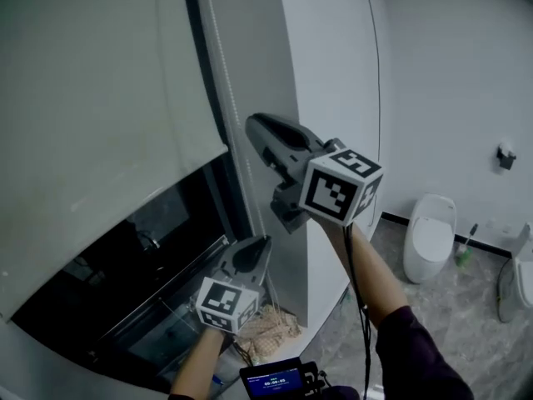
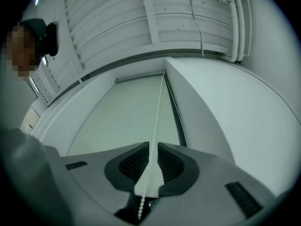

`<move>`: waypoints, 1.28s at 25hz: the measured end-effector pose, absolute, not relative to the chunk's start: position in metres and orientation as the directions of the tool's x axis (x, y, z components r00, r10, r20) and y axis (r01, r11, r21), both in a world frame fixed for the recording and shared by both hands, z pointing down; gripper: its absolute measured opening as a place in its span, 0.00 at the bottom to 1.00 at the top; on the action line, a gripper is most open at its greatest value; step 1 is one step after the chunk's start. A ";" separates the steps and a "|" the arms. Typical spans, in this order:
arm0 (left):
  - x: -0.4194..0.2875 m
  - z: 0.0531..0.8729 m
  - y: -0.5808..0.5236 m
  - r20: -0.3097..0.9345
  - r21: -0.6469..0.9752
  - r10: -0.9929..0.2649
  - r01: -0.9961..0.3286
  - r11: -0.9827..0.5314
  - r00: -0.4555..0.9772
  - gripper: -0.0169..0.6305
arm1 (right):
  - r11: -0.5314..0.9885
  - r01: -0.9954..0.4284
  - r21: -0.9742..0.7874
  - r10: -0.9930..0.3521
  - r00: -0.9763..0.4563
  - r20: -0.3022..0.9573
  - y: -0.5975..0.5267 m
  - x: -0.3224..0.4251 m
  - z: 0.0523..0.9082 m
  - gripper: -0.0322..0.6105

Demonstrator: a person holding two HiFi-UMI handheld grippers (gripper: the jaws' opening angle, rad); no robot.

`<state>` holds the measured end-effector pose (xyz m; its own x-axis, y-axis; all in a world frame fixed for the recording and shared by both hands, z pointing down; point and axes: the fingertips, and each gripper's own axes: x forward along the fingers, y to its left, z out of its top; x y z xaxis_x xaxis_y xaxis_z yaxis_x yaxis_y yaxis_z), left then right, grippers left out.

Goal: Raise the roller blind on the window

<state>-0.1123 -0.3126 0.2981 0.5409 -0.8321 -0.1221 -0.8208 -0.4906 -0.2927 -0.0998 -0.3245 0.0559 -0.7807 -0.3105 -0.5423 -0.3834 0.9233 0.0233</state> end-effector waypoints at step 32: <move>-0.136 0.038 -0.315 -0.406 -0.172 -0.763 -0.862 -0.477 0.504 0.05 | 0.824 -0.505 0.257 -0.427 -0.851 -0.304 -0.271 -0.123 0.236 0.07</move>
